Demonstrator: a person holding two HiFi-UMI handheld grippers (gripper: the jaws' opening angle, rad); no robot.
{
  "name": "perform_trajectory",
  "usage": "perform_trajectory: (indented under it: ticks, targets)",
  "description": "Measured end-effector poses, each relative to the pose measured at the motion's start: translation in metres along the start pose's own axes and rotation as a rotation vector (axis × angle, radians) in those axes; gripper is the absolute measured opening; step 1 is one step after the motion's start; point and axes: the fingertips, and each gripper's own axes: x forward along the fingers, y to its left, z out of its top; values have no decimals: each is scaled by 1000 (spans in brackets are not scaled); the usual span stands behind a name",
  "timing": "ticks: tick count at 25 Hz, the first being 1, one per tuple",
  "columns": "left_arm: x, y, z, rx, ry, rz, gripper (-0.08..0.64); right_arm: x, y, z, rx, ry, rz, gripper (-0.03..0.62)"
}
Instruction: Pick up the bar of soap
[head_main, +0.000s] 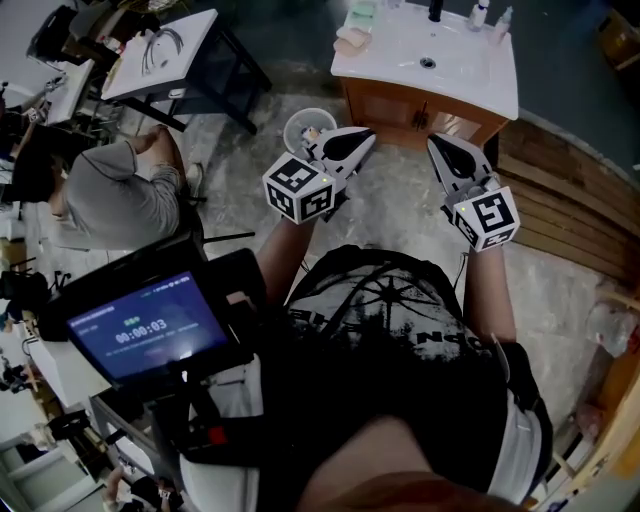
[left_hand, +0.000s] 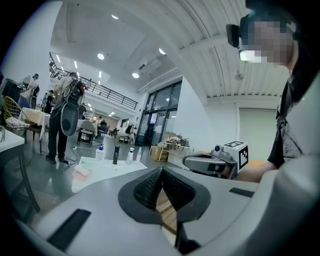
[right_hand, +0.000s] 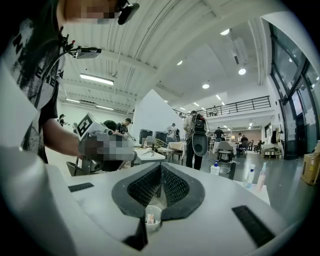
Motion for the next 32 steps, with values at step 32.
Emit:
perform_trajectory:
  ticks: [32]
  targets:
    - [11,67,-6,-51,-16,35,12,71,-19,-10,-10,33,65,15]
